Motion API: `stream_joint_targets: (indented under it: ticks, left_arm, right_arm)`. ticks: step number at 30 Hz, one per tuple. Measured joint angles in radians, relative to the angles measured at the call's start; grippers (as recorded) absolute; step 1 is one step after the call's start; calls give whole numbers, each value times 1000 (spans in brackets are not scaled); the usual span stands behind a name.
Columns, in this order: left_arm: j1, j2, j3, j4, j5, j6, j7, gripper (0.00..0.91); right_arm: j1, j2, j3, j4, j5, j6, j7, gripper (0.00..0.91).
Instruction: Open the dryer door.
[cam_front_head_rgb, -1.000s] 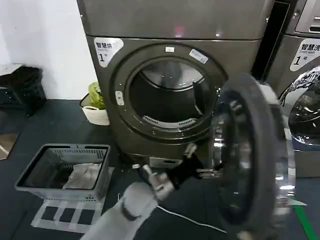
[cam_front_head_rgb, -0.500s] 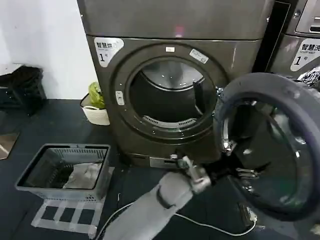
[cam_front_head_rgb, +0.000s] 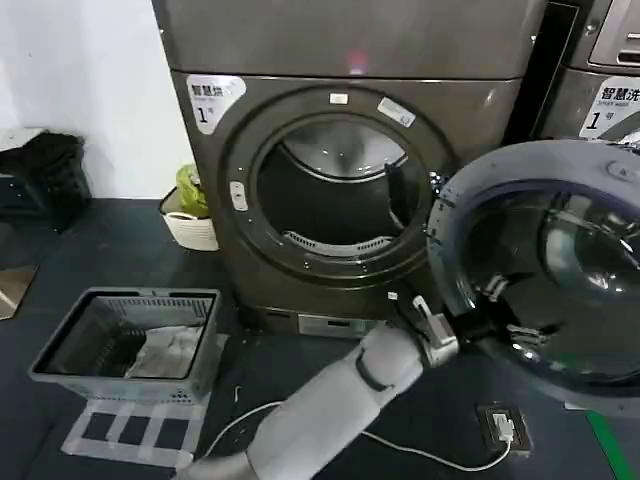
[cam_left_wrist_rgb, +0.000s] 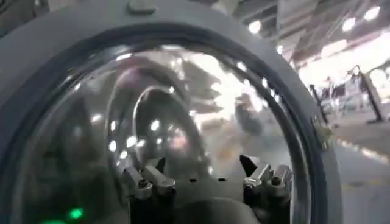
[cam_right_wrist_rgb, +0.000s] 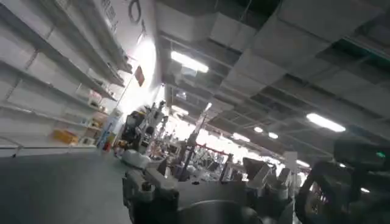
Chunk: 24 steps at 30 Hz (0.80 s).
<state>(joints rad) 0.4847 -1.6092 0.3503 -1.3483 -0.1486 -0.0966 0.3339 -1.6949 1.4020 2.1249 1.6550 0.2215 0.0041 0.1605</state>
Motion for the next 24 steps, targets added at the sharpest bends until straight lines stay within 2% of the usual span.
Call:
stream_joint_targets:
  ticks: [6, 12, 15, 22, 24]
  left_arm:
    - [-26, 0, -27, 83, 34, 1, -36, 907]
    - [-4, 0, -9, 61, -32, 42, -30, 907]
    - [24, 0, 10, -7, -79, 70, -28, 907]
    - [130, 5, 9, -270, -108, 103, -26, 907]
    - [155, 70, -1, -337, -98, 103, -22, 907]
  right_arm:
    - [3, 4, -9, -4, -8, 8, -1, 907]
    - [9, -4, -14, -11, -14, 8, -8, 907]
    - [12, -10, -20, -15, -14, 8, -19, 907]
    - [18, -25, -37, -22, -20, 5, -25, 907]
    - [21, -30, -36, -22, -20, 2, -24, 907]
